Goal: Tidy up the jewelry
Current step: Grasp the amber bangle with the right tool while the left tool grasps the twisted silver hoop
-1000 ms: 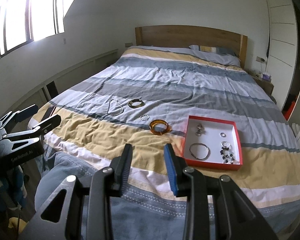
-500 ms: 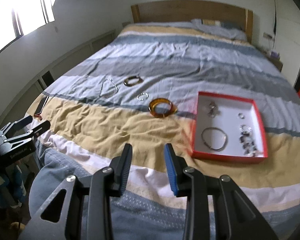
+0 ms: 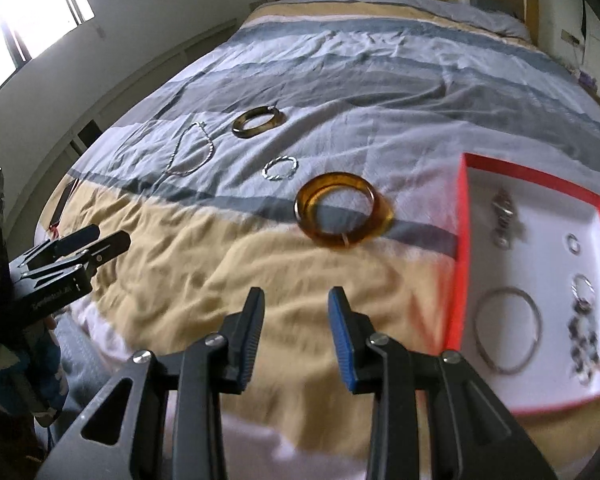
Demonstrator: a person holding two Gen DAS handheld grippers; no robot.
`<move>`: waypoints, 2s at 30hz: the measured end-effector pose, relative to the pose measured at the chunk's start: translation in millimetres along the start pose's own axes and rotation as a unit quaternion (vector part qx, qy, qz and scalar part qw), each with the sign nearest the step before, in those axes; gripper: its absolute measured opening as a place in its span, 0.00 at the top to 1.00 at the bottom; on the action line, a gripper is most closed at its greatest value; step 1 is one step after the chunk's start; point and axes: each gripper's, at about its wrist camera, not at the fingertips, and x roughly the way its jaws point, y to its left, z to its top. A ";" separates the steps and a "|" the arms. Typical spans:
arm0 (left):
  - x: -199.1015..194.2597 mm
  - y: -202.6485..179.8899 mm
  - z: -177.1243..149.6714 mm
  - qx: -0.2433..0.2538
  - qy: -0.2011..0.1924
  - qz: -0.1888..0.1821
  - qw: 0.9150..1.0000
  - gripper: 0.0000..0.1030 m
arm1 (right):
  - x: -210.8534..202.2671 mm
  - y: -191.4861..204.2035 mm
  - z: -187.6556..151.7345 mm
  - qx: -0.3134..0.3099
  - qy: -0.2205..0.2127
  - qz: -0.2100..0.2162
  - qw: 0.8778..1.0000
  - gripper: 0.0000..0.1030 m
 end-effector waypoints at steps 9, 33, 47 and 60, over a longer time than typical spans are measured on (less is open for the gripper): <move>35.8 4.8 25.5 -0.004 0.004 -0.017 1.000 0.36 | 34.7 -10.2 26.3 -0.003 0.003 0.013 1.000 0.69; 78.1 -23.5 65.7 0.036 -0.002 -0.051 0.998 0.42 | 55.5 -40.4 42.3 0.011 -0.002 -0.004 1.000 0.69; 87.9 -31.2 67.5 0.032 0.011 -0.082 0.996 0.47 | 66.0 -48.8 46.2 0.016 0.002 -0.011 1.000 0.69; 140.0 -79.2 76.9 0.057 0.087 -0.174 0.979 0.83 | 88.7 -50.7 56.3 -0.007 0.036 0.002 0.999 0.70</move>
